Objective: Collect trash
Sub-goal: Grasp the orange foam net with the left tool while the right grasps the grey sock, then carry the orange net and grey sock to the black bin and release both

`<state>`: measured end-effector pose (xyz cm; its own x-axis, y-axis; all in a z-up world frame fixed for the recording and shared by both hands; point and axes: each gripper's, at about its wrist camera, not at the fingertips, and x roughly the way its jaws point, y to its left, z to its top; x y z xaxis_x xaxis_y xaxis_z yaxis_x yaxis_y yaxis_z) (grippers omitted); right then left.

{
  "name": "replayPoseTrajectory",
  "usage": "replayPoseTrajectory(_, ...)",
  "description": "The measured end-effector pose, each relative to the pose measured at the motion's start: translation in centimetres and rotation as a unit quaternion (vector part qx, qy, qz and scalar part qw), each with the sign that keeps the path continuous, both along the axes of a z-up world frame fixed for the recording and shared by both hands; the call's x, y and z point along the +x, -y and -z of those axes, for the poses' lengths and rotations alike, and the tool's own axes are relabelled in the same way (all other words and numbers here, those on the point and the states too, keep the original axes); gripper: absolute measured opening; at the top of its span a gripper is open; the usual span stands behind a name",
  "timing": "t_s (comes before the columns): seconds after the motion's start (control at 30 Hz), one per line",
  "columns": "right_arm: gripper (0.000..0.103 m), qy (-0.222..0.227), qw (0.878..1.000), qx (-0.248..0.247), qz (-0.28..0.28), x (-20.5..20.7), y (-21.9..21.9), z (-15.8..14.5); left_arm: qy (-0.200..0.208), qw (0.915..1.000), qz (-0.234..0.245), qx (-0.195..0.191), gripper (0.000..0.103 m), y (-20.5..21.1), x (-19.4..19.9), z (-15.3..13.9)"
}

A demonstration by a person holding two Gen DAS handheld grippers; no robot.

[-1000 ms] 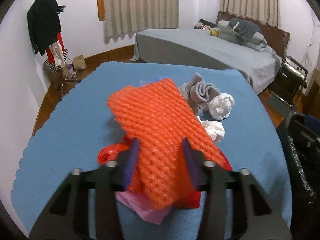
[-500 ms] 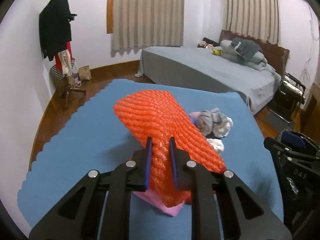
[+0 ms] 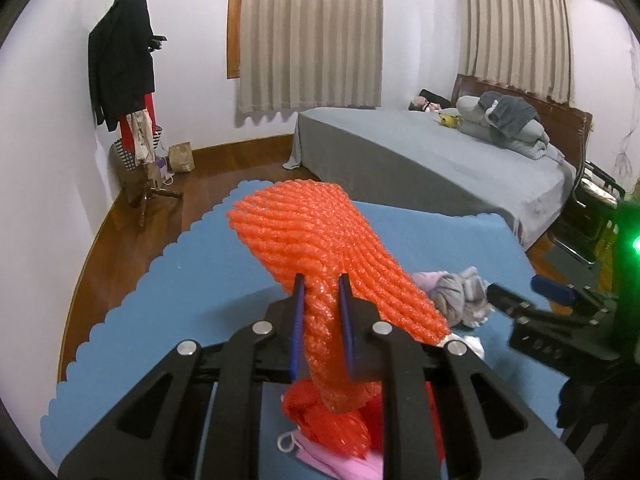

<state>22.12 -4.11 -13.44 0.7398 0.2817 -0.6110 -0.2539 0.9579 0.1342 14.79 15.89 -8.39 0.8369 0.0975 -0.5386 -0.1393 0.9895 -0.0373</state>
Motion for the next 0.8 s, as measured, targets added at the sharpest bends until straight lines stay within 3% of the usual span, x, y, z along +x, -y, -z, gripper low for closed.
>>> replayPoseTrajectory(0.4, 0.075, -0.013, 0.998, -0.061, -0.022, 2.7, -4.1, 2.7, -0.01, 0.9997, -0.02, 0.001, 0.015, -1.5, 0.5, 1.0)
replayPoseTrajectory(0.53, 0.053, -0.001, 0.995, -0.084, -0.044, 2.3, -4.8, 2.7, -0.01, 0.9997, -0.022, -0.001, 0.015, -1.5, 0.4, 1.0)
replayPoseTrajectory(0.63, 0.034, -0.004, 0.997, -0.041, -0.068, 1.8, -4.3, 2.0, -0.009, 0.9998, -0.02, -0.001, 0.015, -1.5, 0.4, 0.8)
replayPoseTrajectory(0.8, 0.032, -0.001, 0.996, -0.003, -0.086, 0.6, -3.2, 0.7, -0.004, 0.9999, -0.014, 0.004, 0.015, -0.9, -0.1, 0.4)
